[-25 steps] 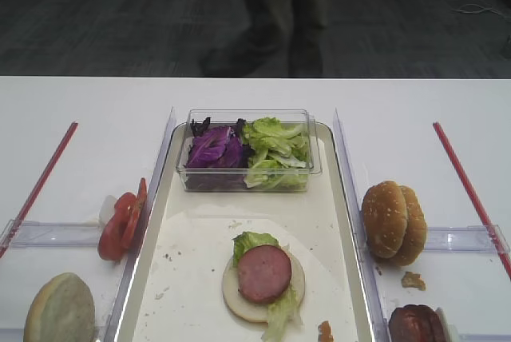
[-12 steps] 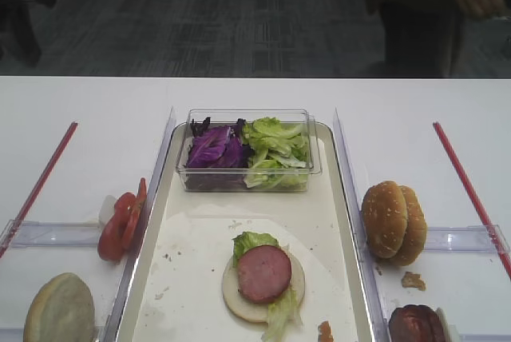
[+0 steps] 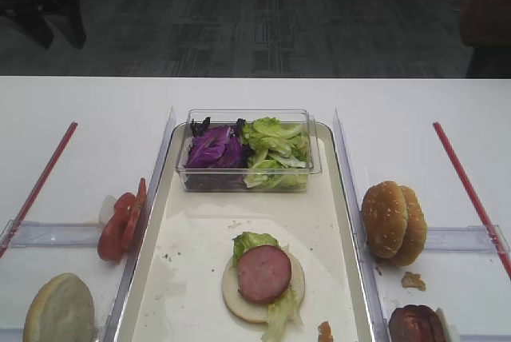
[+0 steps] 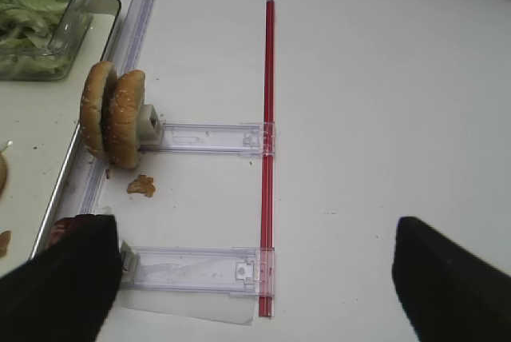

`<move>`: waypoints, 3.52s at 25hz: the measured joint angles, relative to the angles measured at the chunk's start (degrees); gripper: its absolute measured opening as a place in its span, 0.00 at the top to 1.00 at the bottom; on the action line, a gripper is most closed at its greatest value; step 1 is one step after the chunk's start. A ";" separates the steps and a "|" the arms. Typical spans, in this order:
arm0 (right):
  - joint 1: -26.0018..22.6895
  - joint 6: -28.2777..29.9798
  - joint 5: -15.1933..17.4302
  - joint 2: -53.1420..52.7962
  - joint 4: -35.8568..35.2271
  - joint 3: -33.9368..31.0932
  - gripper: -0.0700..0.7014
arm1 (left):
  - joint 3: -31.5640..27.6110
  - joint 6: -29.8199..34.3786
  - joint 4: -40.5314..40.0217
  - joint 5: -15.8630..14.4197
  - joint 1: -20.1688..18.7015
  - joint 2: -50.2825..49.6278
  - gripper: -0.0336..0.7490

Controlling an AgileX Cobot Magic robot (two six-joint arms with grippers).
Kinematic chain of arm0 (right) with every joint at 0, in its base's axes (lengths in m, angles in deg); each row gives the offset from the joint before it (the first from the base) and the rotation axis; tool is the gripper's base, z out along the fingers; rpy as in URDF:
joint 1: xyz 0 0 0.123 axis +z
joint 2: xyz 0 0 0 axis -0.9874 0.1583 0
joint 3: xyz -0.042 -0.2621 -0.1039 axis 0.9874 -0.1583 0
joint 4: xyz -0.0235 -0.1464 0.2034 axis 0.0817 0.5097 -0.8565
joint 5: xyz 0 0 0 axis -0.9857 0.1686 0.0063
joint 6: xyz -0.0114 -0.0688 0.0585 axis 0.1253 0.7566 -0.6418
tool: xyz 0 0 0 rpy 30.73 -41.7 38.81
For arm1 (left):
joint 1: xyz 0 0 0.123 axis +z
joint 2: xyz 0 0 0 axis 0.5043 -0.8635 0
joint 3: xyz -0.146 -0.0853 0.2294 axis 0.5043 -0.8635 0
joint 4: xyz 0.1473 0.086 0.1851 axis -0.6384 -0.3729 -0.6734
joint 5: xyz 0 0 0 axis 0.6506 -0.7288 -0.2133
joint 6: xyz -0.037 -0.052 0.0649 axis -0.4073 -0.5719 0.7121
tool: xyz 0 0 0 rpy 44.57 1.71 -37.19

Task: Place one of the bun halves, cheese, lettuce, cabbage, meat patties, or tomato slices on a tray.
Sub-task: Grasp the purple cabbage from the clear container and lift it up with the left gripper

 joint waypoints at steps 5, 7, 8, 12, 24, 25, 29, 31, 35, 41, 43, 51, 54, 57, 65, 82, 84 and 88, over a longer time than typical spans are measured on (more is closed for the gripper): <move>0.00 0.00 0.00 0.00 0.00 0.00 0.02 | 0.67 0.00 -0.45 0.11 0.00 -2.90 0.58; 0.00 0.00 0.00 0.00 0.00 0.00 0.02 | 0.67 0.00 -0.56 0.11 0.00 -3.02 0.58; 0.00 0.00 0.00 0.00 0.00 0.00 0.02 | 0.67 0.00 -0.56 0.11 0.00 -3.07 0.58; 0.00 -0.02 0.00 0.00 0.00 0.00 0.02 | 0.67 0.00 0.18 0.11 0.00 -3.30 0.58; 0.00 -0.02 0.00 0.00 0.00 0.00 0.03 | 4.29 -0.74 1.50 0.46 -9.78 -9.44 0.52; 0.00 -0.02 0.00 0.00 0.00 0.00 0.03 | 4.69 -0.87 1.50 0.45 -10.75 -10.34 0.52; 0.00 -0.02 0.00 0.00 0.00 0.00 0.03 | 6.51 -1.13 2.55 0.58 -13.32 -13.81 0.52; 0.00 -0.02 0.00 0.00 0.00 0.00 0.03 | 7.87 -1.26 3.07 0.58 -14.34 -15.38 0.52; 0.00 -0.02 0.00 0.00 0.00 0.00 0.03 | 10.06 -1.26 3.85 0.69 -16.04 -18.12 0.52; 0.00 -0.02 0.00 0.00 0.00 0.00 0.03 | 12.61 -1.26 4.11 0.79 -17.07 -21.20 0.52; 0.00 -0.02 0.00 0.00 0.00 0.00 0.03 | 13.02 -1.26 4.11 0.79 -17.07 -22.05 0.52; 0.00 -0.02 0.00 0.00 0.00 0.00 0.03 | 13.14 -0.79 4.47 0.79 -17.07 -25.29 0.52; 0.00 -0.02 0.00 0.00 0.00 0.00 0.03 | 13.14 -0.11 4.70 0.90 -17.07 -26.32 0.52; 0.00 -0.02 0.00 0.00 0.00 0.00 0.03 | 13.14 0.27 5.88 0.99 -17.07 -27.34 0.52; 0.00 -0.02 0.00 0.00 0.00 0.00 0.03 | 14.04 1.08 7.39 1.23 -17.07 -30.30 0.52; 0.00 -0.02 0.00 0.00 0.00 0.00 0.03 | 14.74 0.26 5.06 1.23 -17.29 -31.76 0.61; 0.00 -0.02 0.00 0.00 0.00 0.00 0.03 | 14.83 0.26 4.69 1.23 -17.29 -31.76 0.64; 0.00 -0.02 0.00 0.00 0.00 0.00 0.03 | 14.83 0.26 4.21 1.13 -17.29 -31.76 0.72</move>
